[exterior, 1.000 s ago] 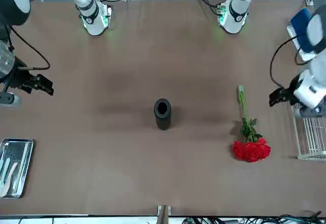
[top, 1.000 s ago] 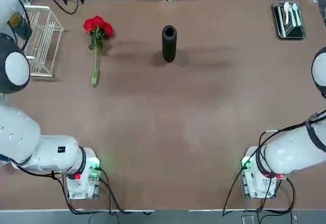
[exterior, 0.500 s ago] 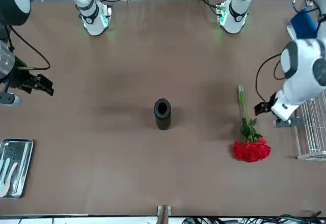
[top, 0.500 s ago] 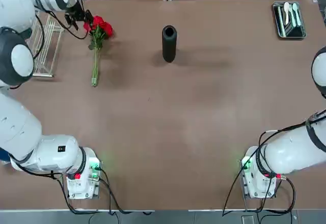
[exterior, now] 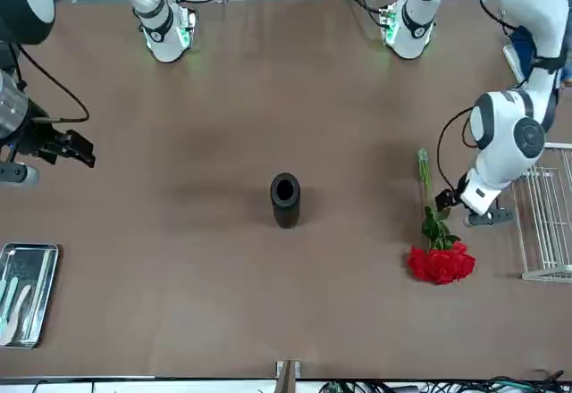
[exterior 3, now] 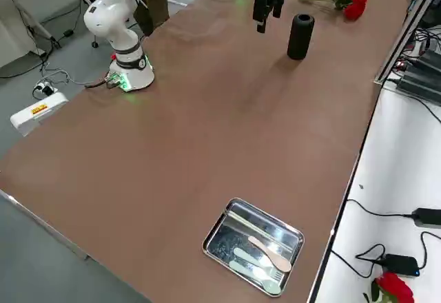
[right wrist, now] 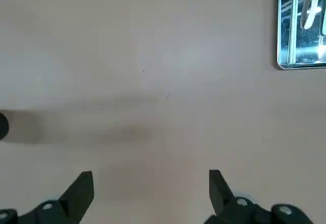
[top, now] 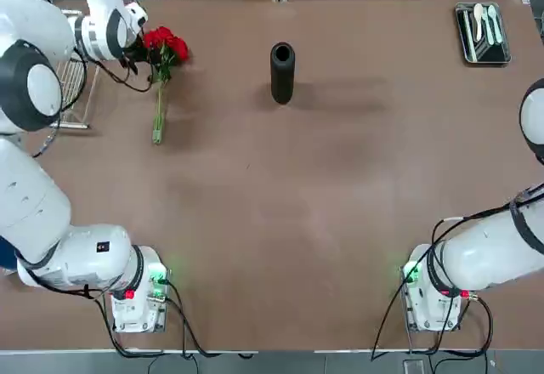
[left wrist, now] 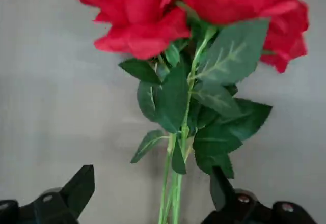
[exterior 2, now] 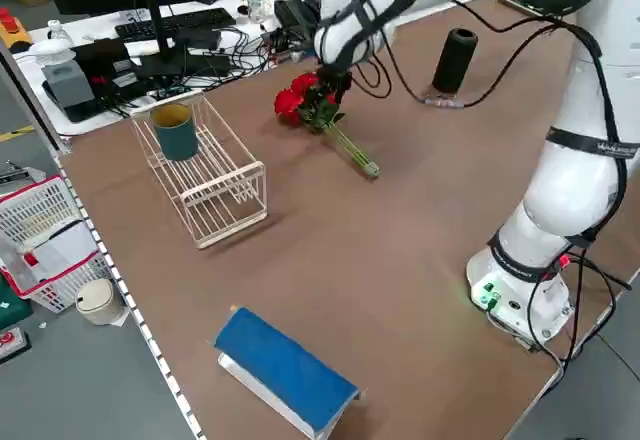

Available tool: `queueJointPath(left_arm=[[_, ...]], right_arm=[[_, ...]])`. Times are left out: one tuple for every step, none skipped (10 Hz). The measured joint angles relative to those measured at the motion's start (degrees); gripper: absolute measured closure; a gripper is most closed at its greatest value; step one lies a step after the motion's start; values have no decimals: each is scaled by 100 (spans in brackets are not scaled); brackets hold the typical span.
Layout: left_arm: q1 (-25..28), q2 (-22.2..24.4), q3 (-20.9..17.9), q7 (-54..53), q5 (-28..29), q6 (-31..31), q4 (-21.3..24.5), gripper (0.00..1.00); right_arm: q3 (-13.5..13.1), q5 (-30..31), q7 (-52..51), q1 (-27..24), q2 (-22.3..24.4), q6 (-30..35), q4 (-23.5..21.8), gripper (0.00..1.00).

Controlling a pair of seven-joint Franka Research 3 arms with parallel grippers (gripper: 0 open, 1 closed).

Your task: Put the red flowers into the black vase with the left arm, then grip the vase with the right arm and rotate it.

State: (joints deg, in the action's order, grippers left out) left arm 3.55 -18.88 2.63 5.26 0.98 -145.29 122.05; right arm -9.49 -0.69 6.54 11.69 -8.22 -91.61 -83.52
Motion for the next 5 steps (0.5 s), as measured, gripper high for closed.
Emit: queueJointPath(left_arm=[[-19,-73,5,56,0,-82,30,0],[-27,-143,5,68,0,-149,51,0],[-26,-214,4,108,0,-203,64,0],[-27,-288,4,175,0,-265,77,0],[-29,-370,6,202,0,-383,92,0]], right_arm=[[0,0,0,0,0,0,0,0],[0,0,0,0,0,0,0,0],[0,0,0,0,0,0,0,0],[0,0,0,0,0,0,0,0],[0,0,0,0,0,0,0,0]])
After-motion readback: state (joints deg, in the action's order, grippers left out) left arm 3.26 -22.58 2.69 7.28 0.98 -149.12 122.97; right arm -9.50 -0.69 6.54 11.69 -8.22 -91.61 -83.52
